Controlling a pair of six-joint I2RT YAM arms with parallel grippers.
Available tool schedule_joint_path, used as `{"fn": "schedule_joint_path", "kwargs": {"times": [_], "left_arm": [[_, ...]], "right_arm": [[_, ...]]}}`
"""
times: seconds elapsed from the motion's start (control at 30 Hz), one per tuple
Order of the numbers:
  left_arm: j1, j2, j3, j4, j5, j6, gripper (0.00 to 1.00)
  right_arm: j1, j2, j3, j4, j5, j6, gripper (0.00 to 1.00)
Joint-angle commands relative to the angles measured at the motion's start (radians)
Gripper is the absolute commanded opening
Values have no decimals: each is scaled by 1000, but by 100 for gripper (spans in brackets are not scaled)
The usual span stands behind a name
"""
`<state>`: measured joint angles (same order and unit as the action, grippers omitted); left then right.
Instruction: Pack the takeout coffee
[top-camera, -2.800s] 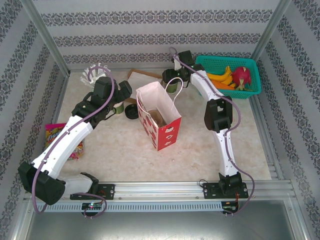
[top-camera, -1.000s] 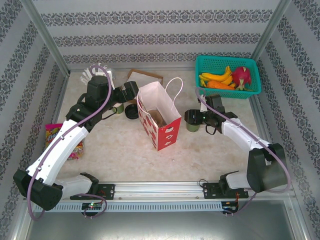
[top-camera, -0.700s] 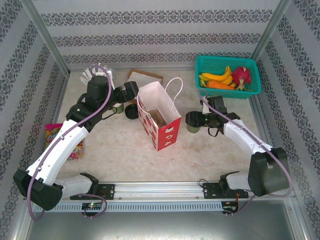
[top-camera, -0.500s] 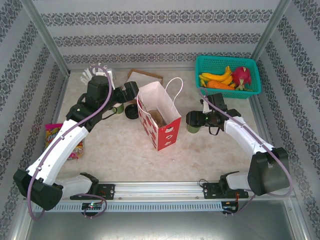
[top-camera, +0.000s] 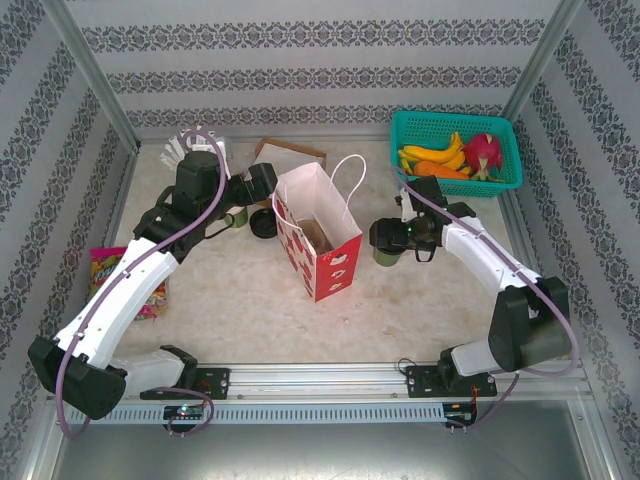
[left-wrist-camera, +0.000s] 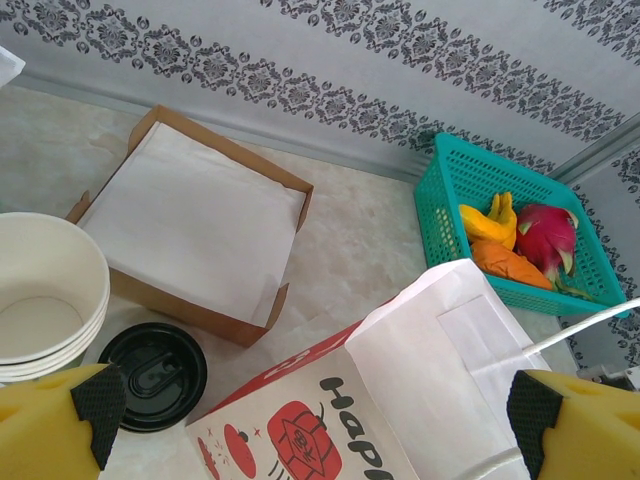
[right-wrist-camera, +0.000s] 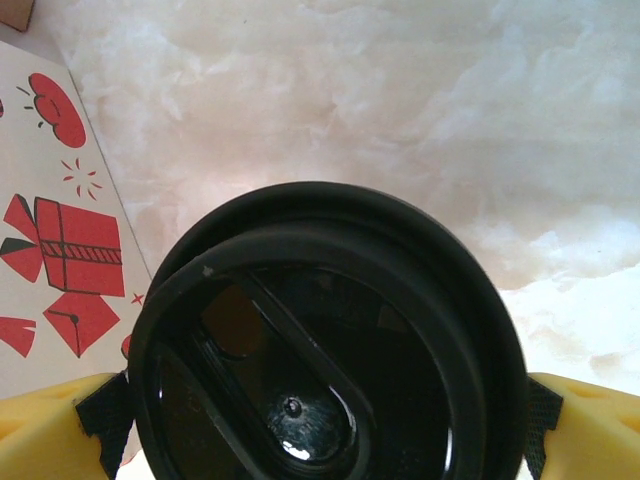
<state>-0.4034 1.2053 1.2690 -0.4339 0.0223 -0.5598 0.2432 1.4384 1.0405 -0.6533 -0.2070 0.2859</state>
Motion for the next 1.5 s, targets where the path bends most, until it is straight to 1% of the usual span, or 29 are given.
{"fn": "schedule_joint_path", "kwargs": {"times": [0.0,0.17,0.33,0.43,0.7,1.13,1.2,1.33,1.47], "left_arm": [[12,7,-6,-15,-14,24,100],[11,8,-6,-21,-15,28,100],[11,6,-9,-29,-19,31,100],[11,5,-8,-32,-22,35,100],[11,-2,-20,-39,-30,43,100],[12,-12,-22,-48,-36,60,100],[12,-14,-23,-46,-36,61,100],[12,-16,-5,-45,-35,63,100],[12,-30,12,-29,-93,42,99]], "right_arm": [[14,19,35,-34,7,7,98],[29,46,66,-58,26,-2,98],[45,98,129,-160,117,-4,98],[57,127,165,-209,145,-8,98],[79,202,269,-317,161,-5,98],[100,264,338,-386,206,-8,98],[102,266,347,-395,208,-11,96],[102,274,346,-400,208,-16,87],[101,282,347,-387,214,-33,81]]}}
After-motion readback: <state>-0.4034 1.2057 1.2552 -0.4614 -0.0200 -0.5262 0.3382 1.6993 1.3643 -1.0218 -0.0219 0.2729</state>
